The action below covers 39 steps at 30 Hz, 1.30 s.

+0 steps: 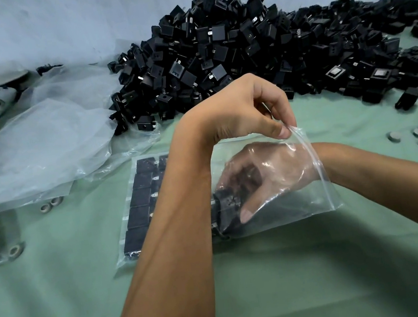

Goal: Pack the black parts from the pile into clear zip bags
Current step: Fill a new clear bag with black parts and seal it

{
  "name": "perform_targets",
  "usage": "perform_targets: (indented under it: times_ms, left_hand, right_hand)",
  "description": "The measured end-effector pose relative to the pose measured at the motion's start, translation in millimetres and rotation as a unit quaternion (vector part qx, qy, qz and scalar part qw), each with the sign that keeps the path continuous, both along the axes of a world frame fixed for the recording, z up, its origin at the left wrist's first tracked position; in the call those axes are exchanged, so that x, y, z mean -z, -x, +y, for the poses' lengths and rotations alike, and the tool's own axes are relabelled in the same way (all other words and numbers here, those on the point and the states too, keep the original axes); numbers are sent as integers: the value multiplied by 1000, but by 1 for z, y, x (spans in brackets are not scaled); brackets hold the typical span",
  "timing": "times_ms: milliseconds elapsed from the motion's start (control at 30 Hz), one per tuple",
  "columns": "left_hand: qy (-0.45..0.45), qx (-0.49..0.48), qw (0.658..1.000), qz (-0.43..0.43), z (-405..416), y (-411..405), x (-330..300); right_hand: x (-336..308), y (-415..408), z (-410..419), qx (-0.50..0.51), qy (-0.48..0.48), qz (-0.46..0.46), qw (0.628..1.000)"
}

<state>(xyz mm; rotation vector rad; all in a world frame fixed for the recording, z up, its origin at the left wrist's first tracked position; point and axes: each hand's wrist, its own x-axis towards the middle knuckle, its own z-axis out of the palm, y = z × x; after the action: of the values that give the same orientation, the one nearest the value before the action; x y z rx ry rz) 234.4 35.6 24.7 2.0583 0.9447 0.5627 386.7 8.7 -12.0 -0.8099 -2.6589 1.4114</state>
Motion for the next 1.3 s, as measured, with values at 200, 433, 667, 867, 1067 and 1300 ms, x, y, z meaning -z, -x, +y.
perform_targets:
  times_ms: [200, 433, 667, 867, 1067, 1300]
  left_hand:
    - [1, 3, 1000, -18, 2, 0, 4]
    - [41, -25, 999, 17, 10, -3, 23]
    - [73, -46, 994, 67, 11, -5, 34]
    - [76, -49, 995, 48, 17, 2, 36]
    - [54, -51, 996, 42, 20, 7, 34]
    - [39, -45, 998, 11, 11, 2, 23]
  right_hand:
    - [9, -19, 11, 25, 84, 34, 996]
    - [-10, -80, 66, 178, 97, 23, 979]
    - [23, -44, 142, 412, -309, -212, 831]
    - [29, -45, 125, 371, -328, -99, 863]
    - [12, -80, 59, 357, 105, 193, 908]
    - [10, -87, 19, 201, 186, 179, 945]
